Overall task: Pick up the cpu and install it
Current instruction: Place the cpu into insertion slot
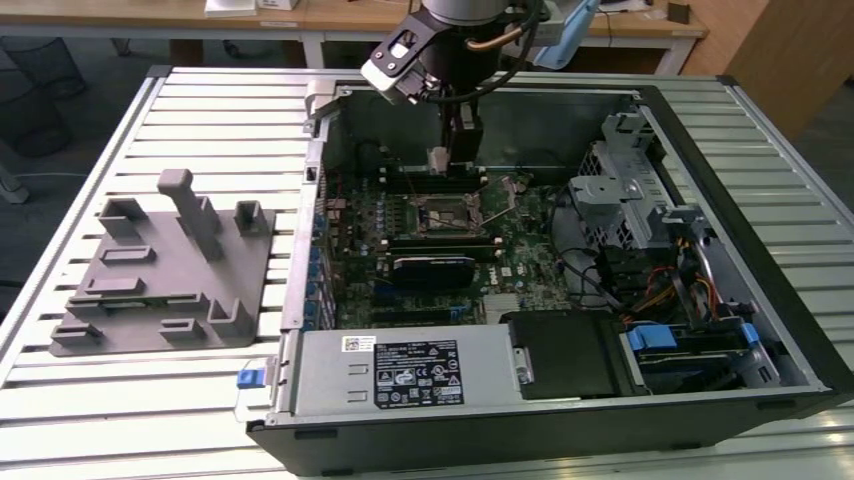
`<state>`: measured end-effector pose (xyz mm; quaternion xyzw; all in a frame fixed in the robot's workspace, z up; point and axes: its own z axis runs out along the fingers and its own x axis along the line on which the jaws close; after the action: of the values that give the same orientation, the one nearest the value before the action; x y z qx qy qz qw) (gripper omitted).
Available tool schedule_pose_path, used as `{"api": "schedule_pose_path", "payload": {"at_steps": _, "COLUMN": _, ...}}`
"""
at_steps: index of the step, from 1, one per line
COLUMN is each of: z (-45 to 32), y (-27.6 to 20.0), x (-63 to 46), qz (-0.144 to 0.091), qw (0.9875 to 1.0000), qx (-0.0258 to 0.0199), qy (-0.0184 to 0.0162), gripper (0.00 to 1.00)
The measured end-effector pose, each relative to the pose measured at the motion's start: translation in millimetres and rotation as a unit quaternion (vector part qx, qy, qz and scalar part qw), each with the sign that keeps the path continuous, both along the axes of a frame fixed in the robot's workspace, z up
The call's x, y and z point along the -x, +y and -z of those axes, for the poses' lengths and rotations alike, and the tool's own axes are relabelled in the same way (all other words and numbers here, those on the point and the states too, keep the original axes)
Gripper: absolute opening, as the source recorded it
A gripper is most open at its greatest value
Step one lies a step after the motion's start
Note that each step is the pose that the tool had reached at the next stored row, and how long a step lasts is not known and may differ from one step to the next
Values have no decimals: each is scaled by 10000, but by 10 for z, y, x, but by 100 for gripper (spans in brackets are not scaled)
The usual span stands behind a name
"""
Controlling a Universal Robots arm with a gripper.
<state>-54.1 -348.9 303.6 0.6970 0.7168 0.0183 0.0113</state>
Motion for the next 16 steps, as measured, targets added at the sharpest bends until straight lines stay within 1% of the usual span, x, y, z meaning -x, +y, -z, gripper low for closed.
{"api": "schedule_pose_path", "payload": {"at_steps": 16, "z": 47, "y": 0, "x": 0, "qz": 0, "qw": 10000, "qx": -1, "qy": 0, "gripper": 53}}
